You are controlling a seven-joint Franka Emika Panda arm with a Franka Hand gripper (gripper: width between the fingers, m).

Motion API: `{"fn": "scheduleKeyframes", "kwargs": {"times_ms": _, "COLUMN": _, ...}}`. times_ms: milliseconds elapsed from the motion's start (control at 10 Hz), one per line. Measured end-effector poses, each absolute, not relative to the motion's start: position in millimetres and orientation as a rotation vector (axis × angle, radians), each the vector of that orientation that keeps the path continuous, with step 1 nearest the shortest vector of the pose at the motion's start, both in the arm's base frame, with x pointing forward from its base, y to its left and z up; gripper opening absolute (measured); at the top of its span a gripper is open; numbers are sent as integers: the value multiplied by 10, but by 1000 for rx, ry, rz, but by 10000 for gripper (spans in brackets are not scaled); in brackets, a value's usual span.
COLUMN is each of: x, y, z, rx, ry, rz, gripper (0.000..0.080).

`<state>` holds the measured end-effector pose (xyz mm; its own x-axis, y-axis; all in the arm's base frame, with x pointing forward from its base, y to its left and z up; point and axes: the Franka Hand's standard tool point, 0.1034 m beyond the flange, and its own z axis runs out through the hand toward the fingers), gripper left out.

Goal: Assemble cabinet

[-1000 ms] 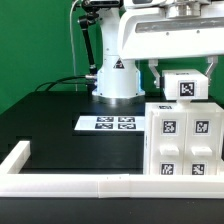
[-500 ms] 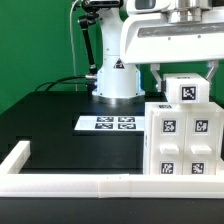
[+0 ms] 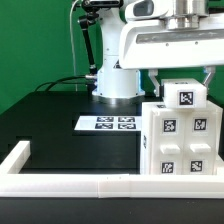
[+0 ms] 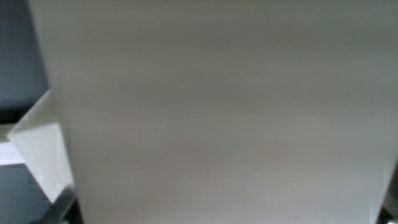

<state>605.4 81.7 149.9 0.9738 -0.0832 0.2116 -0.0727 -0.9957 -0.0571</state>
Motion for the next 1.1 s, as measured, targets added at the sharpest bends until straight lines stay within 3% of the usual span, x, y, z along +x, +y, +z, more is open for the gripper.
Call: {"fn": "scheduleKeyframes", "kwargs": {"times_ms": 1100, "x": 6056, "y": 816, "z": 1500, "rx": -3040, "ry": 310, "rz": -326, "gripper": 543}}
